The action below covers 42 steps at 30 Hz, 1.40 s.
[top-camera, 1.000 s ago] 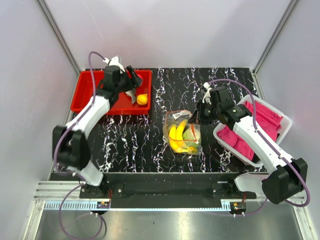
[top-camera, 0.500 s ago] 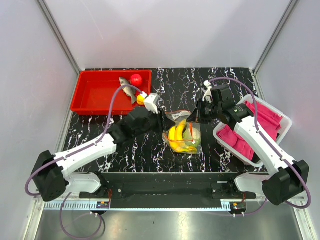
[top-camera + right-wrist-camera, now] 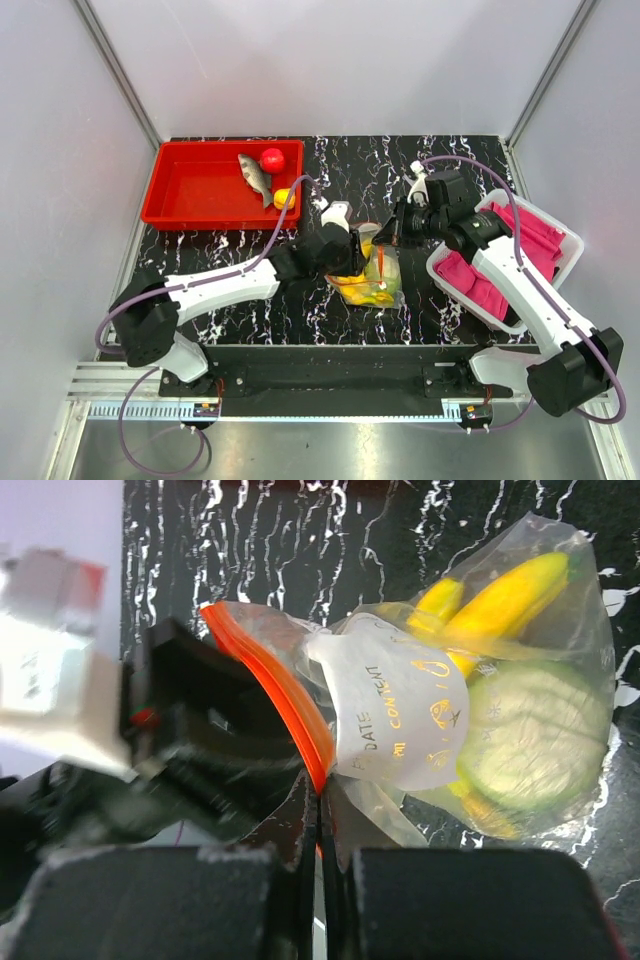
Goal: Open the zip-top bag and remove the fake food
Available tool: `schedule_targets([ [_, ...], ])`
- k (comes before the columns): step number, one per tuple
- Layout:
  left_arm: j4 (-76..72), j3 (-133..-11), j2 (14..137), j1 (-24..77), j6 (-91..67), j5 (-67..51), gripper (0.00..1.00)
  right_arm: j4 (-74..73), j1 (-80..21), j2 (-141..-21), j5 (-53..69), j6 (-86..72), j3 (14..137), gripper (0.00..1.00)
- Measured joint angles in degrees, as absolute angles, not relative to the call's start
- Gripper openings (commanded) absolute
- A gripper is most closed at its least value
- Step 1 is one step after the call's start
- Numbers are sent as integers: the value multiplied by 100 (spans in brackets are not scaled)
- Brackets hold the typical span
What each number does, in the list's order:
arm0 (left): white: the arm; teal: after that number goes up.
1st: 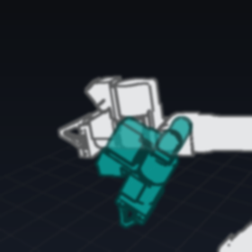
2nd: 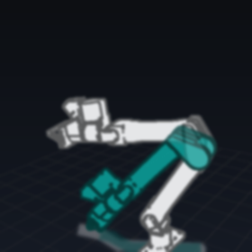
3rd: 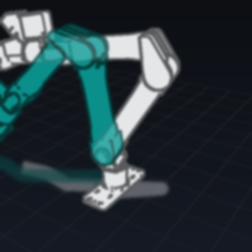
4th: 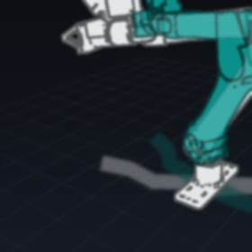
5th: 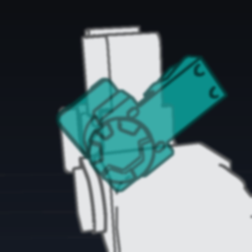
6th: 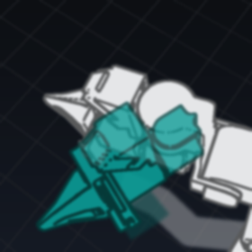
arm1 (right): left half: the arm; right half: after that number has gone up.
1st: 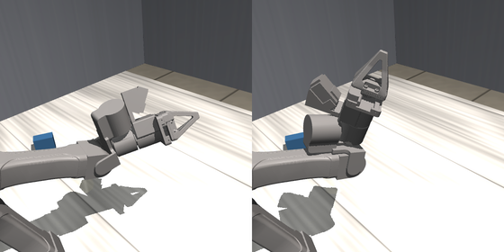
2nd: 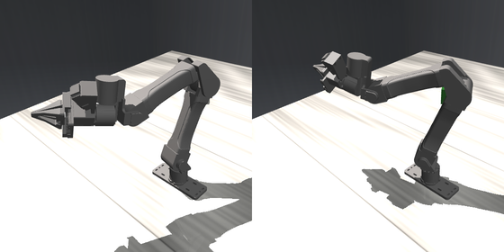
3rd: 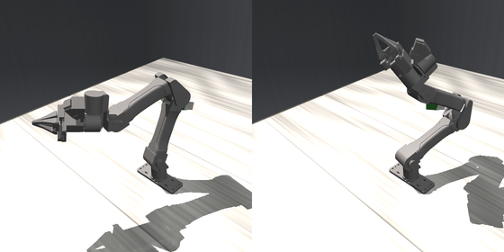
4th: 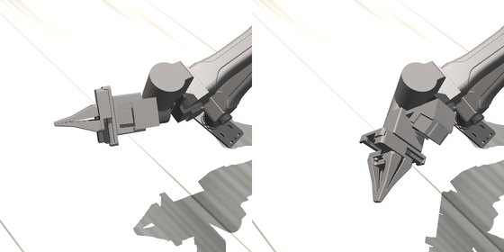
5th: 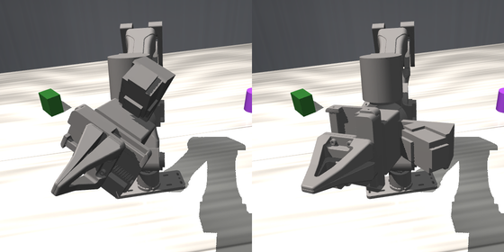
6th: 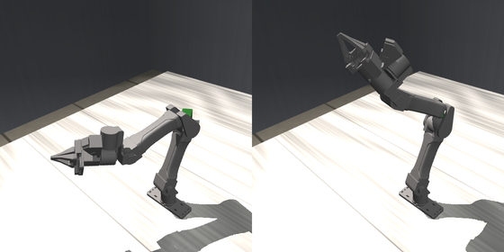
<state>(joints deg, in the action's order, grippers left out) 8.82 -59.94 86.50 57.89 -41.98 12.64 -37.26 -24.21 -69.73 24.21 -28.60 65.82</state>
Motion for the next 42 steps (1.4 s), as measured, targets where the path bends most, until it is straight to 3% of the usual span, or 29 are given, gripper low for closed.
schedule_targets([
  [18,952,-6053,9570,5780,-4705,1756,44,-3610,-2421,-6748,2567,-2982,6259,0],
  [34,725,-6375,10145,5830,-4858,1789,52,-3498,-2421,-6742,2604,-2982,6027,0],
  [42,624,-6377,10206,5837,-4759,1833,16,-3492,-2421,-6637,2600,-2965,5848,0],
])
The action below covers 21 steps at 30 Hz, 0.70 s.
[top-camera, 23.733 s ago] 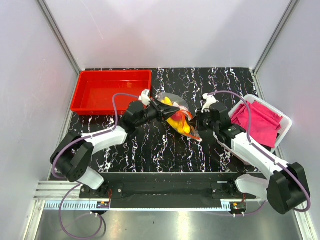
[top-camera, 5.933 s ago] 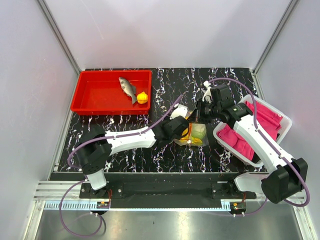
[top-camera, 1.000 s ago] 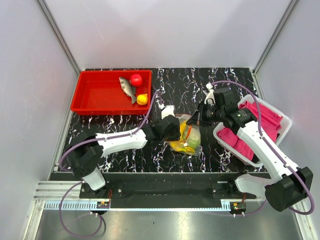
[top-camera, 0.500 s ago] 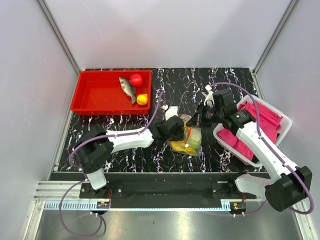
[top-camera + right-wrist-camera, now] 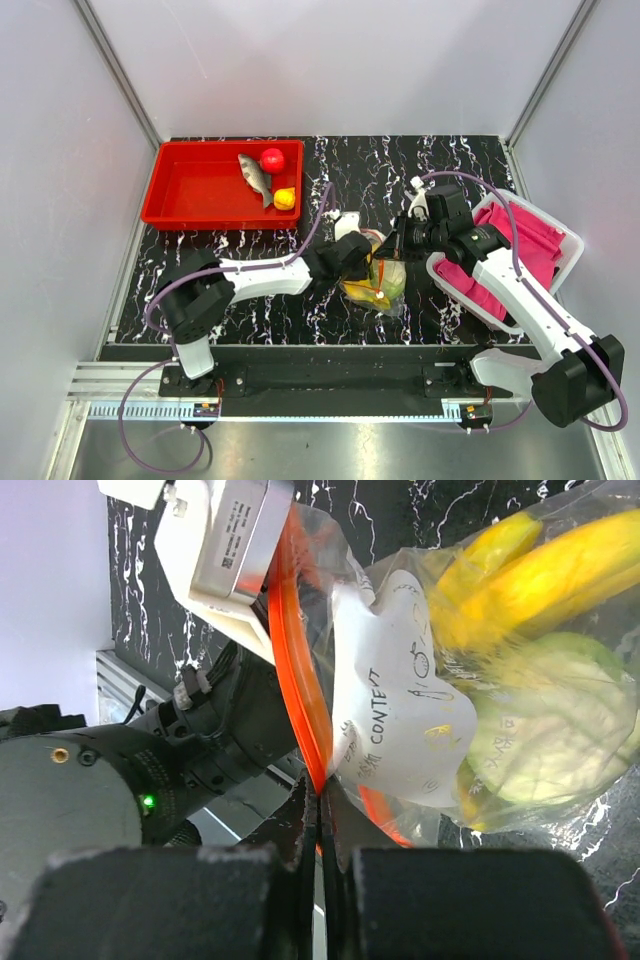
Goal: Open the zip-top bag and remove the fake food
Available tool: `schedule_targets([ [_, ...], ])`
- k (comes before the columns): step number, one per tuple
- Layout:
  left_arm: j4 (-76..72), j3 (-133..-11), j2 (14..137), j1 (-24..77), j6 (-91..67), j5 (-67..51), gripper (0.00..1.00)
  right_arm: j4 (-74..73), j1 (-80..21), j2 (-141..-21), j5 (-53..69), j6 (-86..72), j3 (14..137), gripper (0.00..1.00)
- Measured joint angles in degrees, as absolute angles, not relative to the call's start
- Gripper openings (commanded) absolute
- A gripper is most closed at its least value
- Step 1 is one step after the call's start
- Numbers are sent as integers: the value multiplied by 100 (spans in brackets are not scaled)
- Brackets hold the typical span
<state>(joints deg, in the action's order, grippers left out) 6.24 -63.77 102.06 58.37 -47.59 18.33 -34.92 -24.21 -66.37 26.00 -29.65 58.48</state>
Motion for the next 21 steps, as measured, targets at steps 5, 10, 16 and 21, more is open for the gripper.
schedule_targets([
  [5,797,-6379,10108,5848,-4449,1881,0,-3496,-2421,-6606,2539,-2921,5725,0],
  [10,1133,-6451,9937,5848,-4154,1896,0,-3518,-2421,-6606,2333,-2777,5695,0],
  [16,1365,-6615,9577,5846,-4040,1905,0,-3518,-2421,-6611,2296,-2615,5695,0],
  [21,1476,-6847,9553,5846,-4034,2001,0,-3520,-2421,-6641,2322,-2569,5695,0],
])
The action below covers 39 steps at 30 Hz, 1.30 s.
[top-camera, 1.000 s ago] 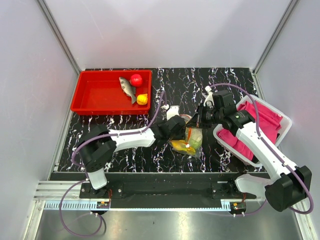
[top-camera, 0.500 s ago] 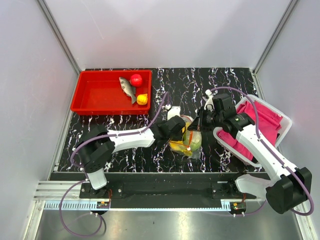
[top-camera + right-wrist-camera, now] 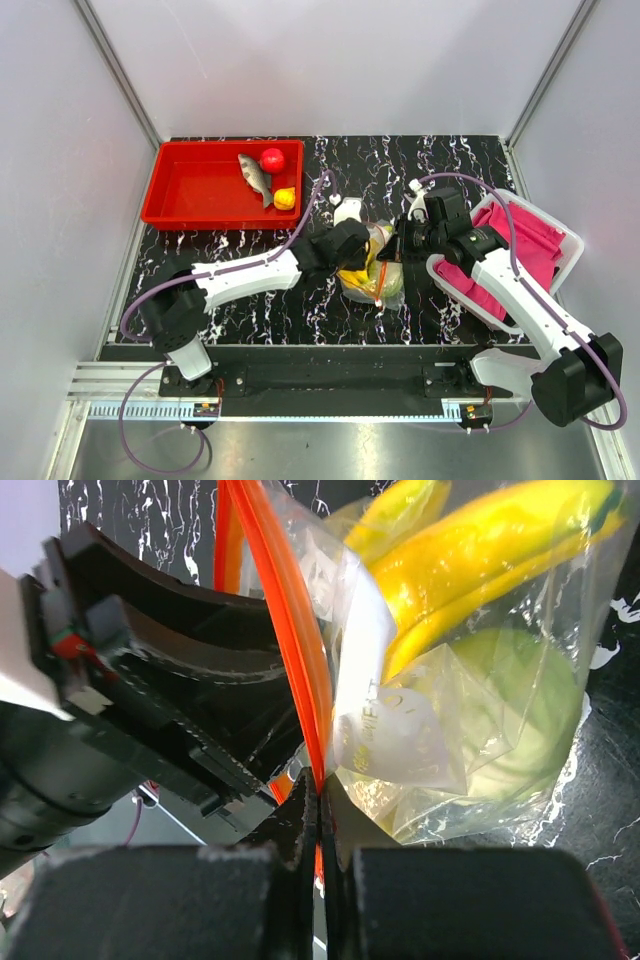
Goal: Open the zip-top bag and remove the fake food
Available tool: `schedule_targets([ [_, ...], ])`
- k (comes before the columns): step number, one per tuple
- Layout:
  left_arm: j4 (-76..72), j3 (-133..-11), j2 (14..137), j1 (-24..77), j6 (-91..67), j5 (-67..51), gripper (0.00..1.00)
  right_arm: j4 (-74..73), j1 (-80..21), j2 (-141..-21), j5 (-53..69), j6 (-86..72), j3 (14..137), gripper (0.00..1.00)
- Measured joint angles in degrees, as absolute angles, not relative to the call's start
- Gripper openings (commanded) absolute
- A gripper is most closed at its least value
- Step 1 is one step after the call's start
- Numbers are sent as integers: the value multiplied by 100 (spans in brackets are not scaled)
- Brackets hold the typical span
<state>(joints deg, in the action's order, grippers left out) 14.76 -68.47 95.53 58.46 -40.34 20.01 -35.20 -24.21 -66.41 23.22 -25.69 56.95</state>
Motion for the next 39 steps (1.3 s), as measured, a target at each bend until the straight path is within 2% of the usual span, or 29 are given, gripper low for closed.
schedule_targets([
  [15,2252,-7898,9789,5857,-4285,2547,0,-3745,-2421,-6423,2335,-2403,5607,0],
  [25,2394,-7518,9456,5863,-3514,2950,0,-4213,-2421,-6066,1570,-2220,5599,0],
  [30,2386,-7481,9185,5865,-3177,3264,0,-4224,-2421,-6069,1562,-2226,5599,0],
  [39,2322,-7540,9185,5581,-3667,2456,0,-4139,-2421,-6281,1603,-2272,5596,0],
])
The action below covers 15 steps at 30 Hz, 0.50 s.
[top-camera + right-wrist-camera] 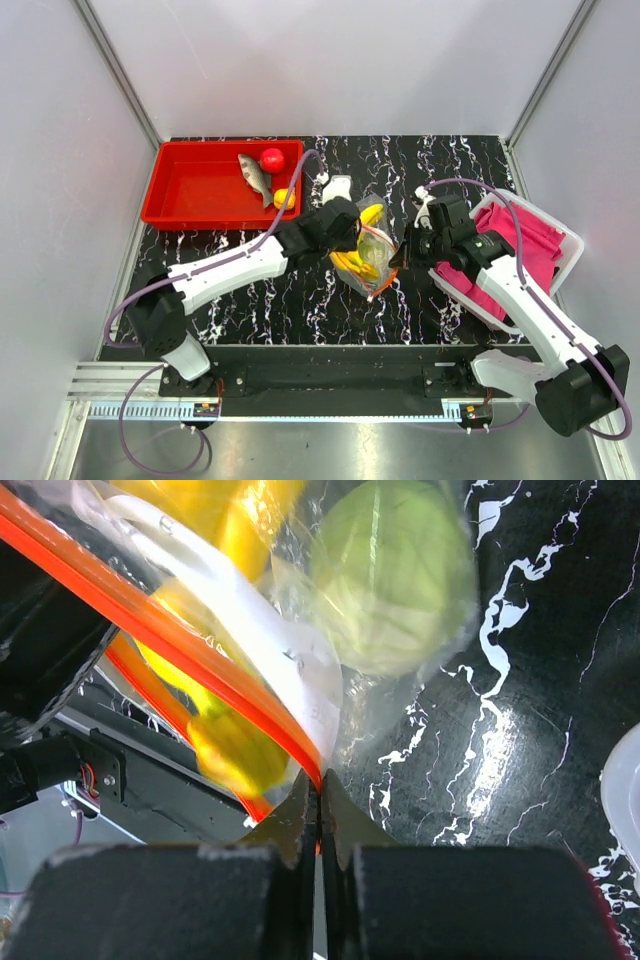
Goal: Open the zip-top bag and remove the fake food
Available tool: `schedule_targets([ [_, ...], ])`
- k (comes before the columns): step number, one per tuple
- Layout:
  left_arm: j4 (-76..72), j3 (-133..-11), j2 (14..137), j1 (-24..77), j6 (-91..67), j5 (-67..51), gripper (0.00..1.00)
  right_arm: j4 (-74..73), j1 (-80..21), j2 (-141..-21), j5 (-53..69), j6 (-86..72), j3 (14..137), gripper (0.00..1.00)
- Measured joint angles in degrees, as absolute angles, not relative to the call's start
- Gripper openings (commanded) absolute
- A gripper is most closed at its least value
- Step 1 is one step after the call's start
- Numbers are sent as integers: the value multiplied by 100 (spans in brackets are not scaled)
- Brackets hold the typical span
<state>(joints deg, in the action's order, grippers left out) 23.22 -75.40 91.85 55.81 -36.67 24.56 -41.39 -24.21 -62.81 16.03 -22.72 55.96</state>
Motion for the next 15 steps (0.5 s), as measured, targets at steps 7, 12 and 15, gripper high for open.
schedule_targets([
  [7,1896,-7336,9183,5030,-4379,1039,0,-3979,-2421,-6622,1581,-2270,5575,0],
  [12,1667,-7004,9120,4711,-4451,45,0,-3948,-2421,-6652,1435,-2246,5564,0],
  [15,1627,-6825,8995,4674,-4372,-499,0,-3913,-2421,-6652,1315,-2231,5564,0],
])
